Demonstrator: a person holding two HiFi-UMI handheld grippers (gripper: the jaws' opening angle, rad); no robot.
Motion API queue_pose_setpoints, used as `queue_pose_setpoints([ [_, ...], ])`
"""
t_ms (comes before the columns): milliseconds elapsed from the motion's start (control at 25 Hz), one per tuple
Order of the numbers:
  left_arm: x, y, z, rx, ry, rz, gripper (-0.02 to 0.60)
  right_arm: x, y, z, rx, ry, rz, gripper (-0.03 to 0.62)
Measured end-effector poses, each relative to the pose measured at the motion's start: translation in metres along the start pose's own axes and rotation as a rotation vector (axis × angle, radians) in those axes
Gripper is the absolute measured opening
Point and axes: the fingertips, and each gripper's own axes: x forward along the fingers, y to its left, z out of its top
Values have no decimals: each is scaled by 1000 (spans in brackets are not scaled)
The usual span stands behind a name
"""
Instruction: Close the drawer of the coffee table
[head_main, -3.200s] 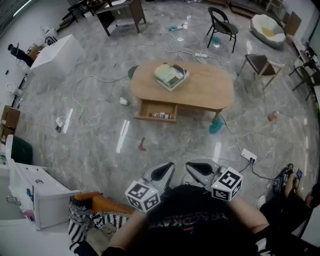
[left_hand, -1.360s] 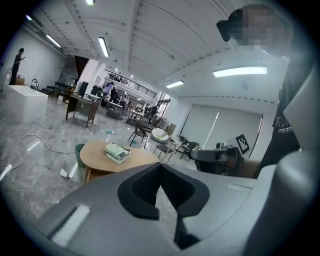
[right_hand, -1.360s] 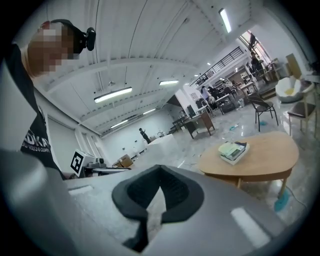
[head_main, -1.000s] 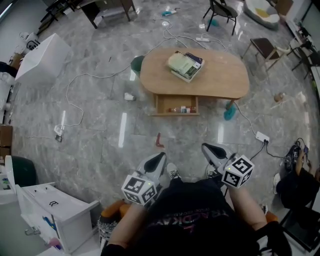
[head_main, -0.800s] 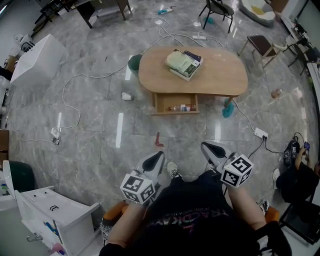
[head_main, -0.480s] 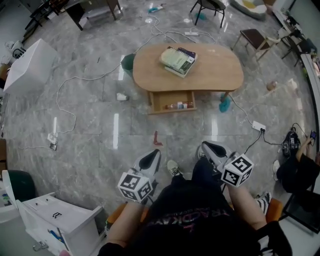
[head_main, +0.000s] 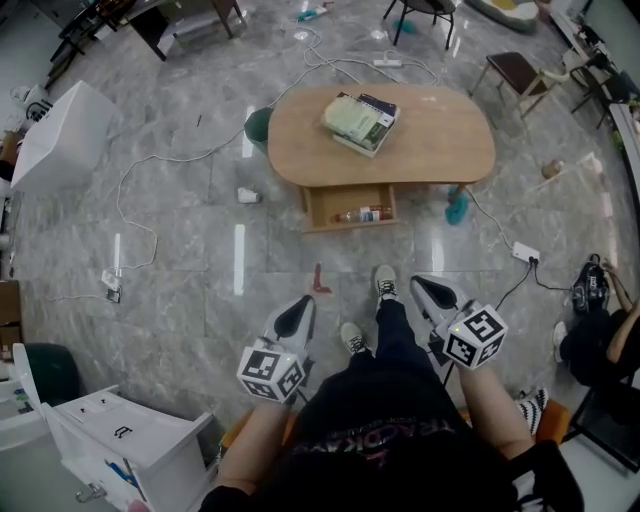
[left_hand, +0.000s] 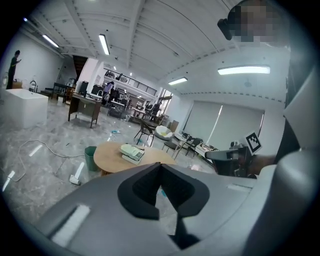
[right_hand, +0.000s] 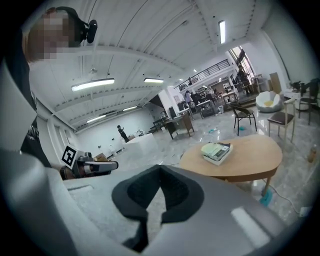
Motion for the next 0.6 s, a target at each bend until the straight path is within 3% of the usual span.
queue_pose_setpoints([
  [160, 20, 8, 1, 18, 5, 26, 5, 17, -22, 5, -69, -10, 7, -2],
  [600, 107, 51, -19, 92, 54, 83, 5, 96, -108, -31, -113, 91, 18, -2],
])
